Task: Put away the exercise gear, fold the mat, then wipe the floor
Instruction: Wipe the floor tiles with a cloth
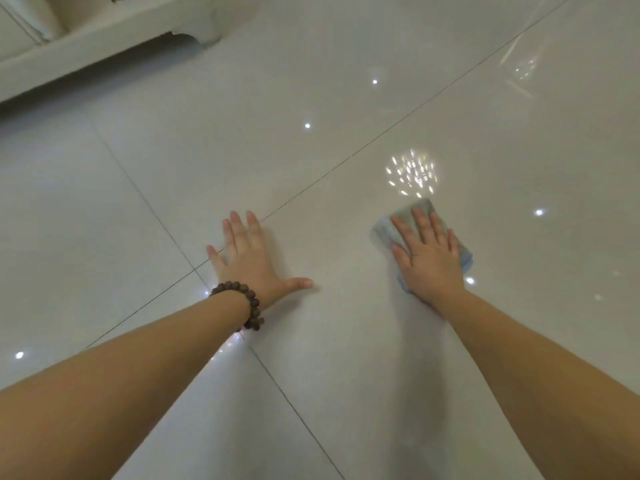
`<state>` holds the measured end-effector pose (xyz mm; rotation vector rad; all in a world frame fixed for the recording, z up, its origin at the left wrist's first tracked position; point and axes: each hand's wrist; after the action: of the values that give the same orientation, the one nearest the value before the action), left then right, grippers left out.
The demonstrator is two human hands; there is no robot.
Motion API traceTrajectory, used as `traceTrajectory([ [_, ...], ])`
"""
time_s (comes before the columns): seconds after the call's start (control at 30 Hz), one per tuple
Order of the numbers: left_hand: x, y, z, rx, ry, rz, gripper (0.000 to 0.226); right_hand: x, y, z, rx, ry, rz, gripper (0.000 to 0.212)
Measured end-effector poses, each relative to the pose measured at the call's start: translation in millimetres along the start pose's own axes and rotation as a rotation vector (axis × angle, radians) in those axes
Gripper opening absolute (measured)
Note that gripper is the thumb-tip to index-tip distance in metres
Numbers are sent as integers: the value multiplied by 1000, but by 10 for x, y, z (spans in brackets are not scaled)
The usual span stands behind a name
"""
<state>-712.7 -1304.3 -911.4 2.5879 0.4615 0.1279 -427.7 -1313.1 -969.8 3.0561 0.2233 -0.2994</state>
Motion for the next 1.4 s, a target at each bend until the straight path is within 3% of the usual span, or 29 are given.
traceTrajectory([
  [0.13, -746, -73, 139, -133, -84, -139, 165, -422, 50, 93, 30, -24, 187, 65],
  [0.27, -784, -142, 255, -128, -120, -102, 161, -242, -342, -17, -90, -2, -169, 60],
  [0.3, -785, -163, 258, -121, -121, -100, 160, -139, -567, -74, -87, -4, -122, 59],
  [0.4, -780, -184, 255, -143, -130, -107, 158, -234, -1210, -126, 37, -133, 461, 57],
  [0.43, -780, -178, 250, -150, -129, -111, 157, -548, -1324, -105, 48, -171, 548, 57],
  [0.47, -780, -171, 242, -156, -123, -114, 158, -936, -1348, -31, 39, -169, 496, 58],
  [0.5, -776, -172, 241, -155, -114, -115, 158, -1363, -1295, 103, 45, -151, 288, 57],
  [0.57, -778, -175, 246, -144, -108, -111, 156, -2125, -951, 309, -66, -98, -388, 52],
  [0.6, -780, -170, 247, -146, -103, -104, 154, -2267, -806, 331, -133, -64, -627, 50],
  [0.63, -784, -170, 246, -150, -86, -101, 154, -2168, -855, 323, -129, -46, -768, 49],
  [0.67, -789, -180, 246, -155, -66, -101, 155, -1914, -1053, 293, -60, -8, -756, 48],
  [0.7, -797, -184, 244, -164, -51, -101, 157, -1622, -1301, 246, -10, 3, -589, 49],
  [0.8, -795, -181, 250, -170, -57, -93, 158, -1008, -1826, -27, 50, -155, 254, 53],
  [0.83, -791, -186, 253, -170, -56, -94, 158, -1124, -1839, -28, 59, -142, 349, 53],
  [0.87, -784, -184, 249, -175, -53, -95, 158, -1375, -1773, 54, 63, -97, 268, 53],
  [0.97, -789, -160, 227, -166, -41, -100, 158, -2164, -1213, 321, -105, -79, -550, 50],
  [1.0, -791, -153, 224, -162, -40, -98, 158, -2149, -1051, 342, -136, -18, -739, 49],
  [1.03, -793, -154, 226, -158, -38, -95, 158, -1964, -1020, 328, -99, 25, -802, 49],
  [1.07, -797, -152, 226, -157, -37, -94, 158, -1700, -1043, 318, -40, 47, -705, 49],
  [1.17, -791, -139, 217, -159, -45, -87, 159, -1212, -943, 212, 136, -79, 116, 53],
  [1.2, -788, -133, 216, -157, -48, -87, 159, -1324, -828, 227, 173, -109, 276, 53],
  [1.23, -782, -126, 212, -156, -52, -85, 160, -1528, -687, 277, 188, -97, 245, 52],
  [1.3, -778, -106, 190, -159, -54, -84, 160, -1901, -349, 414, 144, -46, -201, 49],
  [1.37, -777, -85, 177, -160, -57, -85, 159, -1780, -171, 354, -20, -43, -622, 47],
  [1.4, -775, -74, 173, -166, -55, -83, 159, -1504, -247, 298, -41, -1, -692, 48],
])
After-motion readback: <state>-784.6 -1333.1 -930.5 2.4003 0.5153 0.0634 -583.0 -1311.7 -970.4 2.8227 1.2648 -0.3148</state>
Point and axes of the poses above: each hand's wrist, its own y-axis away from the middle knuckle, its own z-axis out of the palm, x = y × z, and after that the axes turned 14 degrees about -z, right-handed
